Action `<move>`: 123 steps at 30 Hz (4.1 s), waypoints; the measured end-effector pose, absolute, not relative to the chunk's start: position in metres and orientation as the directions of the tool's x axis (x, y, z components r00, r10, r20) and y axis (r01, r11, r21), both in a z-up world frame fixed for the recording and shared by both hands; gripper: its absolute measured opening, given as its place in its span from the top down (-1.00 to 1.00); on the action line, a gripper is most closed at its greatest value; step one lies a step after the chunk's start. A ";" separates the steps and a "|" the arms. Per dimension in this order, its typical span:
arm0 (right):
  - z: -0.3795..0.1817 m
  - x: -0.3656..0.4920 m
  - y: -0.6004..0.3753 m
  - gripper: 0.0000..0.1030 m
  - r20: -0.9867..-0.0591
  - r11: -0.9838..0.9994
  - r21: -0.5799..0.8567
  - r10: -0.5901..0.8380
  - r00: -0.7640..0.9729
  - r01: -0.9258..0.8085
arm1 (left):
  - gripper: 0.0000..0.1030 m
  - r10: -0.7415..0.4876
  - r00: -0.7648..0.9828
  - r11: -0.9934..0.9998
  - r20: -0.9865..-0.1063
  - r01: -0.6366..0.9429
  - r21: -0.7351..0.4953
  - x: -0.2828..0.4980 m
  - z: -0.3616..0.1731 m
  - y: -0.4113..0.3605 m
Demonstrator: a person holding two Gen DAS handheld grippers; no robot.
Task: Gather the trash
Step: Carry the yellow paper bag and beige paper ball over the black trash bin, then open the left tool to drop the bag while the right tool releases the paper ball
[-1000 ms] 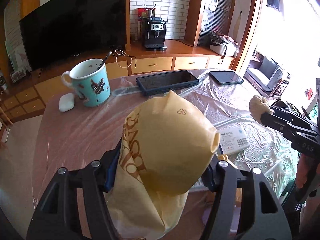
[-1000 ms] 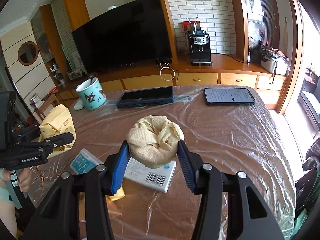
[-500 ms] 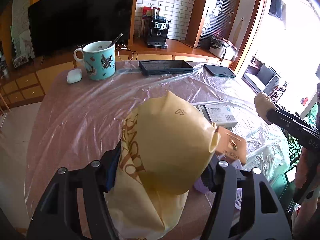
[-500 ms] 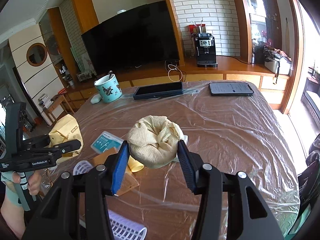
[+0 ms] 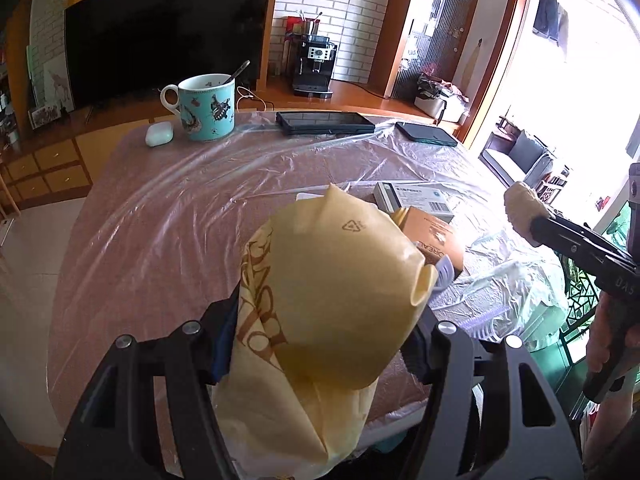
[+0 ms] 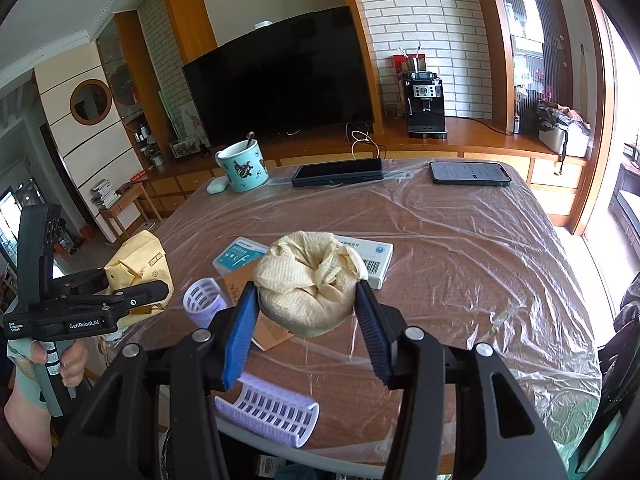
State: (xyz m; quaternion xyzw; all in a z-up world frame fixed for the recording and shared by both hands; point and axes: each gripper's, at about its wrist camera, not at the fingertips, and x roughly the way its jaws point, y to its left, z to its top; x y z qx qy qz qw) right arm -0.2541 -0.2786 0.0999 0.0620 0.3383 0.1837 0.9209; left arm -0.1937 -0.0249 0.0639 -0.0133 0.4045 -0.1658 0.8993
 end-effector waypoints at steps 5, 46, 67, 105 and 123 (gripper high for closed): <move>0.103 -0.270 -0.274 0.05 -0.588 0.918 0.240 0.396 0.705 -0.316 | -0.27 -0.316 0.627 0.941 -0.712 0.301 -0.152 -0.207 0.068 -0.028; 0.072 -0.364 -0.262 0.05 -0.648 0.870 0.258 0.479 0.593 -0.421 | -0.27 -0.394 0.537 0.873 -0.745 0.474 -0.120 -0.300 0.050 -0.066; 0.047 -0.377 -0.257 0.05 -0.688 0.859 0.290 0.493 0.533 -0.421 | -0.23 -0.402 0.462 0.859 -0.791 0.489 -0.151 -0.323 0.017 -0.078; -0.019 -0.366 -0.246 0.05 -0.784 0.885 0.282 0.435 0.442 -0.371 | -0.23 -0.311 0.377 0.883 -0.872 0.455 -0.118 -0.307 -0.049 -0.078; -0.041 -0.360 -0.243 0.05 -0.821 0.899 0.256 0.396 0.412 -0.355 | -0.23 -0.275 0.345 0.889 -0.897 0.448 -0.101 -0.295 -0.074 -0.084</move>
